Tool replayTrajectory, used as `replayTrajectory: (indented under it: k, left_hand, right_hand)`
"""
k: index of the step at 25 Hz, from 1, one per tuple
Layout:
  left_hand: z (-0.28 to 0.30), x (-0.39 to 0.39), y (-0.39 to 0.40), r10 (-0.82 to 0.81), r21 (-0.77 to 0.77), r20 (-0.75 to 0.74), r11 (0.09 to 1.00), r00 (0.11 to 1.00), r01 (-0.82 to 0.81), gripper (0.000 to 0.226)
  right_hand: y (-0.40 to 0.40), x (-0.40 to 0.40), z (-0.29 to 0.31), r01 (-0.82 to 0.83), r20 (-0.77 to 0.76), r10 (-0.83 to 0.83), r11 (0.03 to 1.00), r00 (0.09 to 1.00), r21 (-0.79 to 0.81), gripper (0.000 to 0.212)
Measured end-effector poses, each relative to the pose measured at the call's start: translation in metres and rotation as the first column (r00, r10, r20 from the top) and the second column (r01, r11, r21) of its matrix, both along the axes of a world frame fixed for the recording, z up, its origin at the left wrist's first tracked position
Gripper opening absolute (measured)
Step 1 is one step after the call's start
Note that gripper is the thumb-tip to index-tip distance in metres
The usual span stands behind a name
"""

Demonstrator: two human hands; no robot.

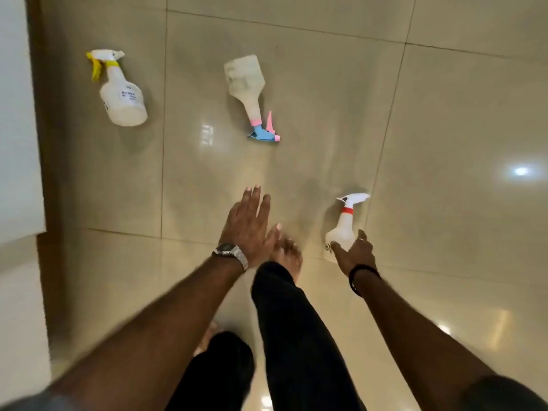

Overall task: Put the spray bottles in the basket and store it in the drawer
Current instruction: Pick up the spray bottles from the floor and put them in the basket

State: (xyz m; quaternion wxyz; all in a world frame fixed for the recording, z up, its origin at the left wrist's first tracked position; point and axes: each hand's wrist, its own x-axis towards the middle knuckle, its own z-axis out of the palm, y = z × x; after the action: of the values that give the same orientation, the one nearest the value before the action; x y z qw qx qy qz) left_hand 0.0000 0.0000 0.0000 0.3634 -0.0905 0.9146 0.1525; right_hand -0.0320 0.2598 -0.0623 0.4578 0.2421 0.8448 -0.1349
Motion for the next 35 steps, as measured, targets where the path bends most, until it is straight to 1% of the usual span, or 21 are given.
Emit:
replayTrajectory:
  k: [2, 3, 5, 6, 7, 8, 10, 12, 14, 15, 16, 17, 18, 19, 21, 23, 26, 30, 33, 35]
  left_hand:
    - [-0.013, 0.008, 0.000, 0.042, 0.028, 0.051, 0.999, 0.998, -0.043, 0.072]
    - [-0.016, 0.014, -0.001, 0.039, 0.030, 0.058, 0.999, 0.998, -0.041, 0.071]
    - [-0.013, 0.023, -0.001, 0.023, 0.040, 0.085, 0.999, 0.996, -0.027, 0.069]
    - [-0.010, 0.024, -0.005, 0.043, 0.039, 0.080, 0.998, 0.996, -0.046, 0.068]
    - [-0.004, 0.025, -0.007, 0.067, 0.047, 0.075, 0.996, 0.995, -0.070, 0.067]
    - [0.008, 0.023, -0.010, 0.087, 0.056, 0.082, 0.994, 0.993, -0.092, 0.066]
    - [0.036, 0.021, -0.012, 0.122, 0.075, 0.041, 0.989, 0.992, -0.124, 0.065]
    - [0.069, 0.012, -0.019, 0.175, 0.109, -0.010, 0.979, 0.985, -0.173, 0.065]
    - [0.097, 0.001, -0.031, 0.244, 0.155, -0.018, 0.959, 0.970, -0.239, 0.068]
    - [0.115, -0.006, -0.040, 0.308, 0.191, -0.013, 0.935, 0.951, -0.300, 0.069]
    - [0.132, -0.013, -0.050, 0.395, 0.241, 0.023, 0.889, 0.918, -0.389, 0.071]
    - [0.148, -0.017, -0.061, 0.503, 0.304, 0.064, 0.813, 0.862, -0.497, 0.071]
    - [0.167, -0.020, -0.075, 0.614, 0.358, 0.100, 0.712, 0.783, -0.604, 0.070]
    - [0.182, -0.021, -0.087, 0.695, 0.390, 0.106, 0.629, 0.711, -0.673, 0.067]
    - [0.209, -0.015, -0.112, 0.797, 0.421, 0.066, 0.523, 0.600, -0.741, 0.060]
    - [0.240, 0.001, -0.141, 0.868, 0.457, 0.010, 0.438, 0.496, -0.774, 0.056]
    - [0.281, 0.042, -0.191, 0.927, 0.520, -0.096, 0.358, 0.363, -0.776, 0.054]
    - [0.324, 0.119, -0.251, 0.953, 0.575, -0.203, 0.303, 0.226, -0.760, 0.055]
    - [0.354, 0.200, -0.296, 0.964, 0.613, -0.256, 0.224, 0.078, -0.758, 0.060]
    - [0.372, 0.257, -0.323, 0.964, 0.640, -0.264, 0.148, -0.035, -0.754, 0.062]
  right_hand:
    - [-0.002, 0.006, -0.026, 0.213, 0.016, -0.213, 0.977, 0.977, 0.000, 0.099]
    - [-0.004, 0.009, -0.034, 0.288, 0.029, -0.288, 0.957, 0.957, -0.021, 0.098]
    - [-0.007, 0.014, -0.043, 0.350, 0.076, -0.345, 0.934, 0.936, -0.067, 0.088]
    - [-0.017, 0.014, -0.037, 0.354, 0.103, -0.345, 0.931, 0.933, -0.088, 0.083]
    - [-0.026, 0.014, -0.027, 0.344, 0.106, -0.332, 0.930, 0.937, -0.127, 0.080]
    - [-0.037, 0.013, -0.014, 0.288, 0.086, -0.277, 0.944, 0.957, -0.161, 0.078]
    - [-0.060, 0.010, 0.021, 0.155, 0.023, -0.154, 0.959, 0.988, -0.237, 0.074]
    - [-0.090, -0.005, 0.065, 0.043, -0.041, -0.061, 0.939, 0.997, -0.342, 0.070]
    - [-0.121, -0.021, 0.103, -0.059, -0.089, 0.022, 0.895, 0.996, -0.442, 0.067]
    - [-0.139, -0.030, 0.126, -0.102, -0.115, 0.052, 0.864, 0.992, -0.493, 0.066]
    - [-0.157, -0.039, 0.149, -0.144, -0.141, 0.079, 0.829, 0.987, -0.540, 0.065]
    - [-0.175, -0.046, 0.172, -0.191, -0.184, 0.103, 0.797, 0.978, -0.573, 0.065]
    - [-0.195, -0.052, 0.196, -0.257, -0.233, 0.142, 0.759, 0.962, -0.598, 0.066]
    - [-0.213, -0.056, 0.217, -0.310, -0.271, 0.175, 0.726, 0.947, -0.614, 0.067]
    - [-0.245, -0.057, 0.251, -0.393, -0.331, 0.226, 0.670, 0.916, -0.630, 0.076]
    - [-0.278, -0.046, 0.283, -0.458, -0.378, 0.267, 0.622, 0.886, -0.635, 0.081]
    - [-0.337, -0.017, 0.324, -0.529, -0.439, 0.296, 0.527, 0.848, -0.665, 0.076]
    - [-0.411, 0.042, 0.366, -0.622, -0.525, 0.334, 0.377, 0.783, -0.686, 0.074]
    - [-0.472, 0.110, 0.397, -0.679, -0.571, 0.387, 0.252, 0.724, -0.690, 0.074]
    - [-0.510, 0.161, 0.414, -0.709, -0.588, 0.443, 0.175, 0.676, -0.683, 0.077]
